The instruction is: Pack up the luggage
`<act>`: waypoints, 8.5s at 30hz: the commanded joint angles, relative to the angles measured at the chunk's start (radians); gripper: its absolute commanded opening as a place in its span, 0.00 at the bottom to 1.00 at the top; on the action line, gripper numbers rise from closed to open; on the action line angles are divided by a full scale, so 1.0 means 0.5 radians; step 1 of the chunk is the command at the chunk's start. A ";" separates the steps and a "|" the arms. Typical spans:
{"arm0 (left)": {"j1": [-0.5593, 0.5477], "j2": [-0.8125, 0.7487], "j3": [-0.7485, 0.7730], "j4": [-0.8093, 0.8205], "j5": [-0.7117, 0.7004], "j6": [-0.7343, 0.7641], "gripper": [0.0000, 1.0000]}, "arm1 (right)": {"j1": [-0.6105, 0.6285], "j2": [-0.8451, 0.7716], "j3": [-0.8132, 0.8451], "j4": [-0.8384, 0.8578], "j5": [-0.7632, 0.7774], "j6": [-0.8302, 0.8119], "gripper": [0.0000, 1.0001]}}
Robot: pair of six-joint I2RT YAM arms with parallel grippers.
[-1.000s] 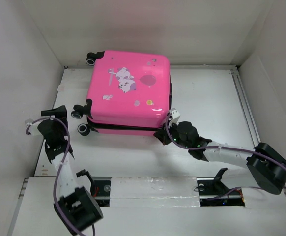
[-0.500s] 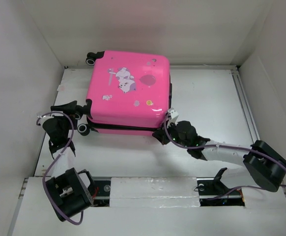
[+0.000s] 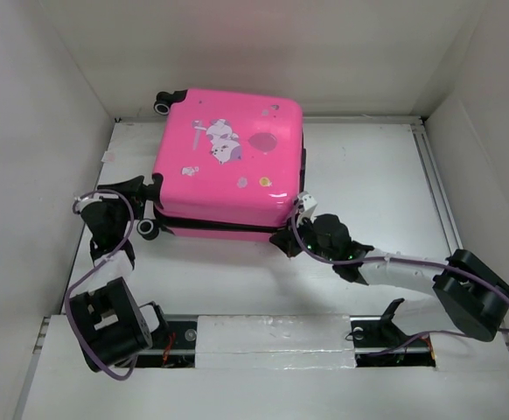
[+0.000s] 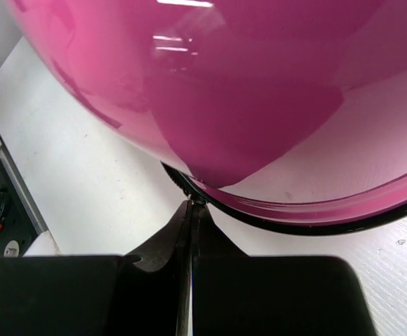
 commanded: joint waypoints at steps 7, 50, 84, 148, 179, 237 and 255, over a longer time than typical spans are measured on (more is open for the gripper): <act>-0.356 -0.136 0.089 0.307 -0.246 0.146 0.00 | -0.126 -0.123 0.132 0.083 -0.277 0.042 0.00; -2.817 -0.188 0.334 -0.125 -1.029 0.594 0.65 | 0.499 0.245 0.028 0.843 0.593 0.216 0.00; -0.666 0.793 0.960 0.113 -0.130 0.113 0.98 | 0.499 0.202 -0.030 0.623 0.330 0.161 0.00; -1.875 -0.719 -0.065 0.046 -0.434 0.426 0.00 | 0.371 0.506 0.322 0.801 0.527 -0.041 0.00; -2.679 -0.364 0.279 0.386 -0.857 0.478 0.00 | 0.726 0.723 0.203 1.260 0.035 0.308 0.00; -2.805 0.591 1.310 -0.420 -0.492 1.168 0.00 | 1.051 -0.313 -0.316 0.721 1.412 0.217 0.00; -2.753 0.312 1.172 -0.457 -0.513 1.039 0.66 | 1.101 0.595 0.166 1.191 1.388 -0.130 0.11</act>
